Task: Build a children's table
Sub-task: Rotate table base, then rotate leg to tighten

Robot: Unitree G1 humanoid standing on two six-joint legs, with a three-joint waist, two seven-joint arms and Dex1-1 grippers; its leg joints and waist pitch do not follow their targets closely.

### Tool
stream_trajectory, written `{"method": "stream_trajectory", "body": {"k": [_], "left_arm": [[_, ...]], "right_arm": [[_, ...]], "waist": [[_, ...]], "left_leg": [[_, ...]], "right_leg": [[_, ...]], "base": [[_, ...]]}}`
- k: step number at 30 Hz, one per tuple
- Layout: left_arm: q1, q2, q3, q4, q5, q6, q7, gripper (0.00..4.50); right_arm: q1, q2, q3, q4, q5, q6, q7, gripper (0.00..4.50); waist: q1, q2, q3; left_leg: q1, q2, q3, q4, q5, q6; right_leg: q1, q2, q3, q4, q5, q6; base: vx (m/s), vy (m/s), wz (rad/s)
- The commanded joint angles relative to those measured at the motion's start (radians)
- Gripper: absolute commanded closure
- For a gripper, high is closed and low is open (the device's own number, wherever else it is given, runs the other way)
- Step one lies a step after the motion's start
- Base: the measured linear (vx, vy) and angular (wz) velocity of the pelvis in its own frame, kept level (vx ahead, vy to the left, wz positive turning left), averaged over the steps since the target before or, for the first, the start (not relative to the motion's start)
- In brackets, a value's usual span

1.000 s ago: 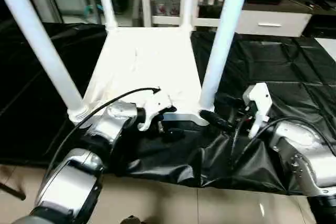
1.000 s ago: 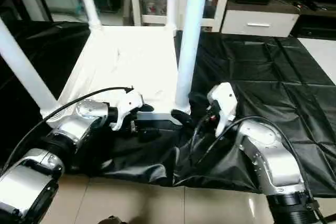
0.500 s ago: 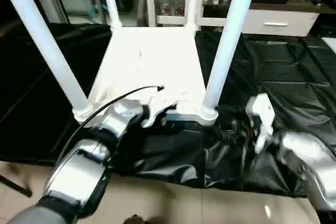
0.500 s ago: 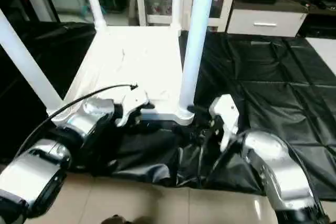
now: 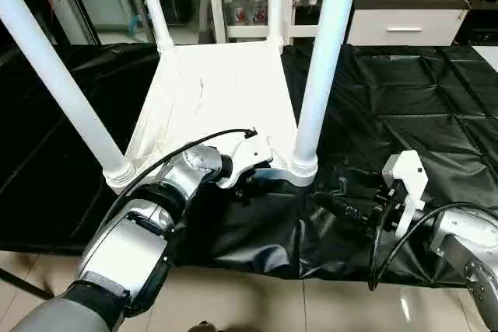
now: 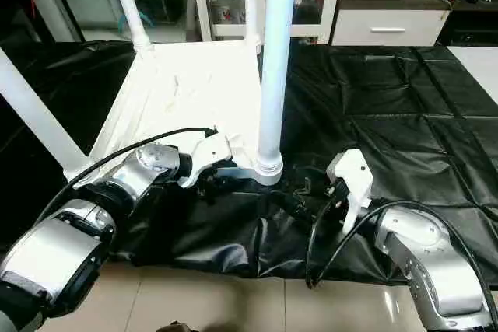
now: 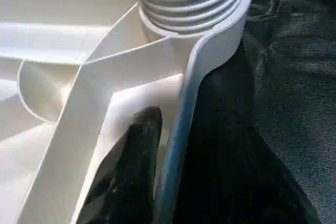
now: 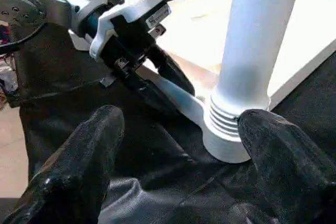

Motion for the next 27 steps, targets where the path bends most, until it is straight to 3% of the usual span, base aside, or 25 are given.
{"method": "stream_trajectory", "body": {"k": [1, 2, 3, 4, 7, 9, 12, 16, 17, 19, 20, 21, 22, 23, 27], "left_arm": [[-0.005, 0.005, 0.018, 0.02, -0.003, 0.014, -0.001, 3.01], [-0.003, 0.008, 0.019, 0.021, -0.002, 0.018, -0.006, 3.05], [-0.003, 0.01, 0.019, 0.021, -0.002, 0.019, -0.008, 3.15], [0.001, 0.015, 0.023, 0.023, -0.002, 0.035, 0.003, 3.15], [0.009, 0.023, 0.018, 0.025, 0.007, 0.055, 0.009, 3.52], [0.018, 0.025, 0.011, 0.026, 0.017, 0.071, 0.012, 3.59], [0.032, 0.026, 0.009, 0.025, 0.028, 0.096, 0.03, 3.79], [0.077, 0.046, 0.001, -0.005, 0.05, 0.136, 0.066, 3.93], [0.132, 0.074, 0.026, -0.072, 0.03, 0.194, 0.106, 3.97], [0.142, 0.08, 0.029, -0.088, 0.027, 0.206, 0.107, 4.03], [0.177, 0.103, 0.027, -0.148, 0.036, 0.239, 0.111, 4.06], [0.215, 0.123, 0.022, -0.215, 0.046, 0.271, 0.108, 4.08], [0.241, 0.136, 0.02, -0.261, 0.053, 0.293, 0.106, 4.08], [0.31, 0.153, 0.03, -0.4, 0.053, 0.341, 0.093, 4.11], [0.383, 0.154, 0.029, -0.556, 0.039, 0.341, 0.046, 4.23]], "right_arm": [[-0.019, -0.001, -0.005, -0.019, 0.008, 0.007, 0.008, 0.63], [-0.02, -0.004, -0.001, -0.016, 0.006, 0.007, 0.012, 0.63], [-0.021, -0.005, 0.0, -0.016, 0.005, 0.007, 0.014, 0.63], [-0.025, -0.007, 0.005, -0.013, 0.006, 0.009, 0.019, 0.63], [-0.03, -0.014, 0.009, -0.015, 0.007, 0.016, 0.024, 0.63], [-0.035, -0.018, 0.008, -0.014, 0.01, 0.019, 0.028, 0.63], [-0.041, -0.02, 0.009, -0.003, 0.002, 0.012, 0.028, 0.63], [-0.074, 0.0, -0.002, 0.055, -0.053, -0.011, -0.041, 0.63], [-0.108, 0.037, -0.03, 0.113, -0.081, -0.027, -0.125, 0.63], [-0.112, 0.041, -0.035, 0.119, -0.08, -0.026, -0.133, 0.63], [-0.113, 0.046, -0.036, 0.124, -0.08, -0.028, -0.136, 0.63], [-0.111, 0.048, -0.034, 0.126, -0.08, -0.029, -0.136, 0.63], [-0.11, 0.049, -0.031, 0.128, -0.08, -0.03, -0.136, 0.63], [-0.106, 0.048, -0.022, 0.13, -0.094, -0.031, -0.142, 0.63], [-0.107, 0.048, -0.012, 0.144, -0.106, -0.014, -0.153, 0.63]], "waist": [[-0.001, -0.024, -0.063], [-0.002, -0.028, -0.063], [-0.001, -0.026, -0.062], [-0.003, -0.039, -0.061], [-0.001, -0.036, -0.06], [-0.003, -0.044, -0.059], [-0.004, -0.043, -0.058], [-0.015, -0.044, -0.056], [-0.021, -0.05, -0.054], [-0.033, -0.048, -0.051], [-0.035, -0.056, -0.053], [-0.042, -0.062, -0.049], [-0.042, -0.054, -0.053], [-0.052, -0.06, -0.048], [-0.07, -0.055, -0.051]], "left_leg": [[0.012, 0.003, 0.0, -0.07, -0.235, 0.034], [0.013, 0.003, 0.001, -0.071, -0.236, 0.035], [0.013, 0.004, 0.0, -0.071, -0.239, 0.035], [0.013, 0.004, 0.002, -0.072, -0.238, 0.039], [0.012, 0.005, 0.002, -0.073, -0.234, 0.042], [0.012, 0.006, 0.002, -0.075, -0.231, 0.043], [0.011, 0.005, 0.002, -0.074, -0.224, 0.044], [0.008, 0.003, 0.001, -0.079, -0.235, 0.031], [0.007, 0.001, 0.001, -0.08, -0.245, 0.029], [-0.002, -0.002, -0.002, -0.088, -0.259, 0.018], [0.007, 0.001, -0.001, -0.087, -0.272, 0.017], [0.0, -0.002, -0.002, -0.09, -0.274, 0.021], [-0.002, 0.002, -0.007, -0.093, -0.266, 0.017], [-0.009, -0.003, -0.006, -0.095, -0.26, 0.018], [0.009, -0.001, 0.001, -0.092, -0.282, 0.021]], "right_leg": [[0.05, -0.029, 0.008, -0.071, -0.138, -0.233], [0.05, -0.03, 0.008, -0.073, -0.146, -0.23], [0.049, -0.03, 0.008, -0.072, -0.156, -0.229], [0.049, -0.031, 0.009, -0.075, -0.171, -0.224], [0.046, -0.032, 0.01, -0.076, -0.202, -0.215], [0.046, -0.032, 0.01, -0.076, -0.209, -0.208], [0.045, -0.033, 0.011, -0.077, -0.208, -0.205], [0.045, -0.033, 0.009, -0.079, -0.245, -0.195], [0.045, -0.032, 0.008, -0.083, -0.263, -0.193], [0.05, -0.034, 0.003, -0.084, -0.323, -0.178], [0.044, -0.033, 0.006, -0.089, -0.349, -0.164], [0.049, -0.032, 0.005, -0.09, -0.366, -0.154], [0.053, -0.036, 0.005, -0.084, -0.353, -0.156], [0.055, -0.031, 0.002, -0.086, -0.352, -0.142], [0.042, -0.026, 0.007, -0.096, -0.371, -0.152]], "base": [[0.0, 0.0, 0.0], [0.0, 0.0, 0.0], [0.0, 0.0, 0.0], [0.0, 0.0, 0.0], [0.0, 0.0, 0.0], [0.0, 0.0, 0.0], [0.0, 0.0, 0.0], [0.0, 0.0, 0.0], [0.0, 0.0, 0.0], [0.0, 0.0, 0.0], [0.0, 0.0, 0.0], [0.0, 0.0, 0.0], [0.0, 0.0, 0.0], [0.0, 0.0, 0.0], [0.0, 0.0, 0.0]]}}
